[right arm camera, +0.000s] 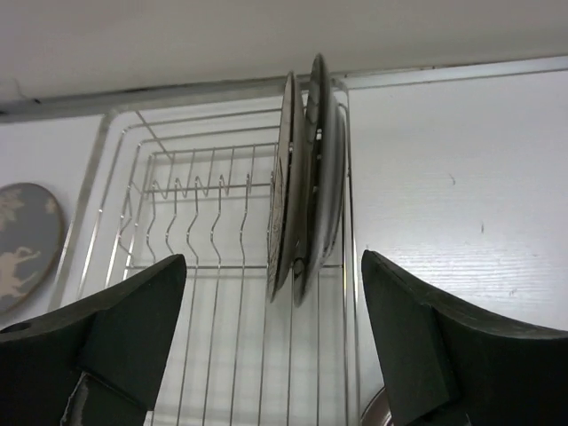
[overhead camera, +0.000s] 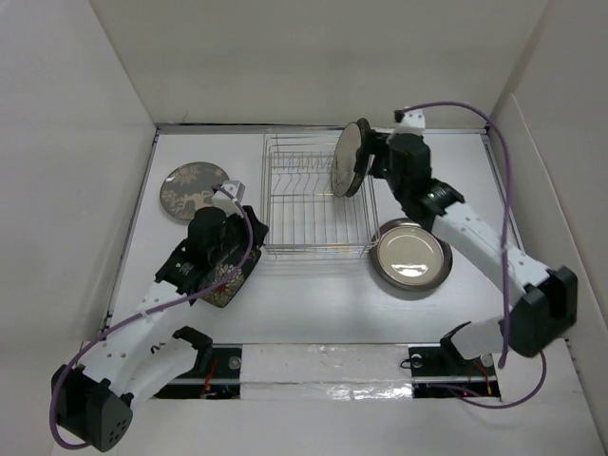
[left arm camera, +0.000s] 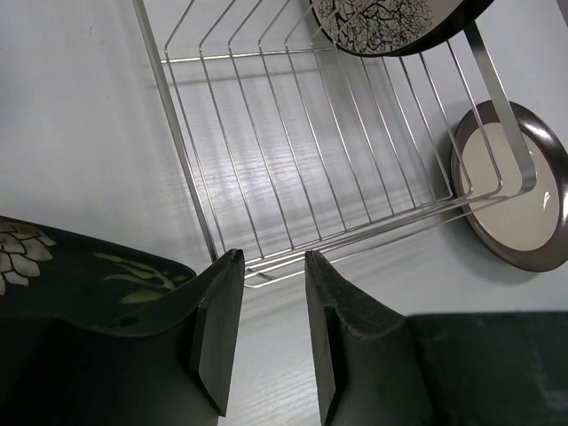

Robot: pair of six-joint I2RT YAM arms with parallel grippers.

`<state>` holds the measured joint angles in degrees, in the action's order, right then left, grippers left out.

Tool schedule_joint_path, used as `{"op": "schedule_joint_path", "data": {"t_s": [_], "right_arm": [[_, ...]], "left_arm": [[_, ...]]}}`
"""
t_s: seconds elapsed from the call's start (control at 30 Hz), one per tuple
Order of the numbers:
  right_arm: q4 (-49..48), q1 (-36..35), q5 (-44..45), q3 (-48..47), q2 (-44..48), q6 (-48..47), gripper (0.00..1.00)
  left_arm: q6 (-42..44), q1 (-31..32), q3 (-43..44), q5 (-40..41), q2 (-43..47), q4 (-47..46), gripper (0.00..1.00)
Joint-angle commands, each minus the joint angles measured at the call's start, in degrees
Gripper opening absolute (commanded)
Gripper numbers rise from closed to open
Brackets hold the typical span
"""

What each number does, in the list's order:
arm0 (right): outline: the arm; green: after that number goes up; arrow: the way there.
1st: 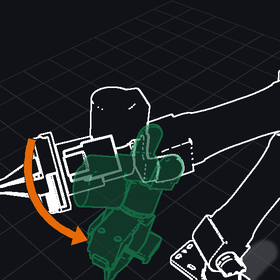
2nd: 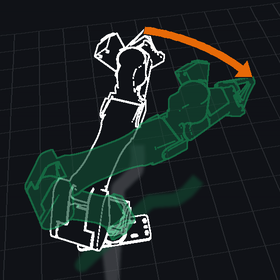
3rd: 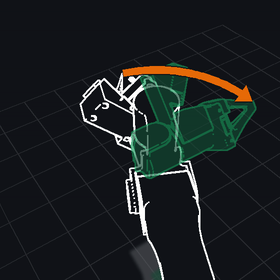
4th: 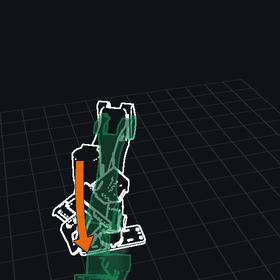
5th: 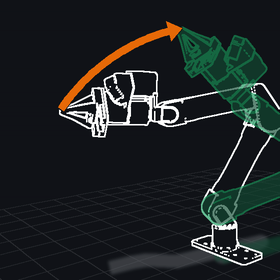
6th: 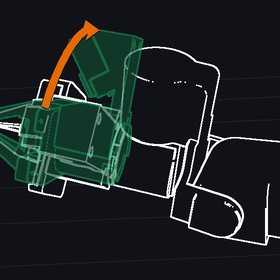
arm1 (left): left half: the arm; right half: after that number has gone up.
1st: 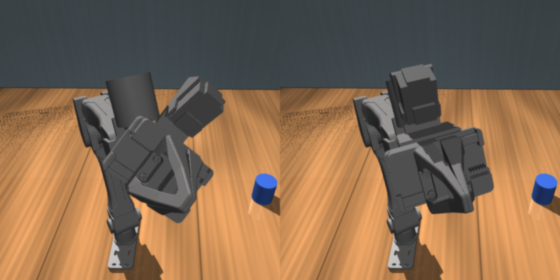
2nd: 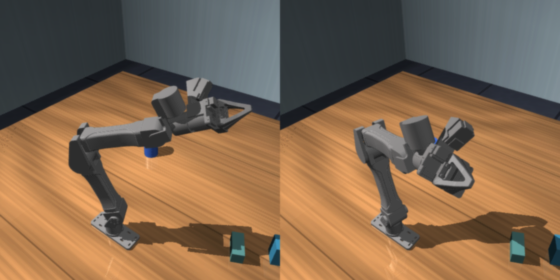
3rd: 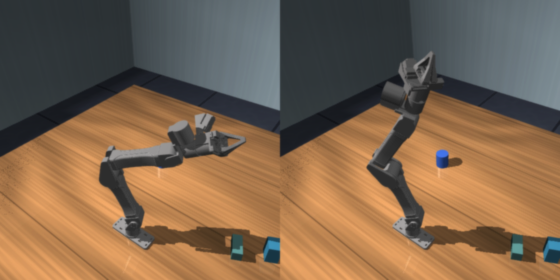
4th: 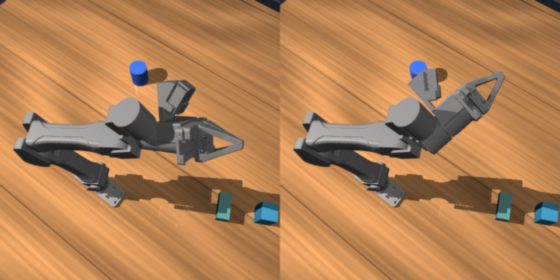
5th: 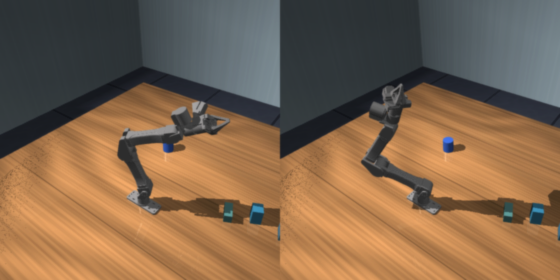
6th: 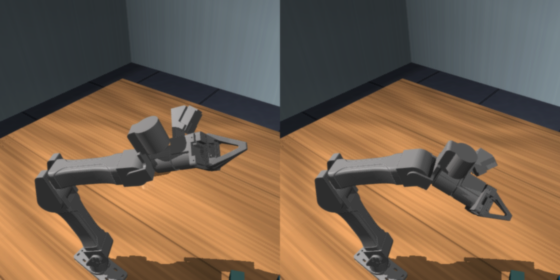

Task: Load the plates into the dish rack

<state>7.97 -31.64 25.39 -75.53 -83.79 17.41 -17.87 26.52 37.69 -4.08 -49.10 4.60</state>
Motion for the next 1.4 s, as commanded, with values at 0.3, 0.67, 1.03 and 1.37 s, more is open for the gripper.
{"op": "schedule_joint_path", "data": {"t_s": [0.3, 0.67, 1.03, 1.37], "right_arm": [[5.1, 23.6, -12.3, 41.2, 39.5, 18.4, 0.07], [20.7, 31.5, -17.8, 51.2, 48.2, 31.2, 0.70], [19.2, 33.7, -10.7, 43.5, 37.0, 28.1, 0.60], [7.4, 36.0, -22.0, 33.0, 10.9, 16.2, 0.39]], "left_arm": [[-0.8, -1.5, 2.7, -3.9, 3.7, -2.7, 0.31], [-0.5, -0.2, 2.6, -2.1, 7.8, -2.0, 0.31], [-0.2, 2.9, 2.5, 0.0, 15.7, -1.9, 0.32], [0.2, 5.1, 2.6, 1.8, 16.3, -1.2, 0.32]]}}
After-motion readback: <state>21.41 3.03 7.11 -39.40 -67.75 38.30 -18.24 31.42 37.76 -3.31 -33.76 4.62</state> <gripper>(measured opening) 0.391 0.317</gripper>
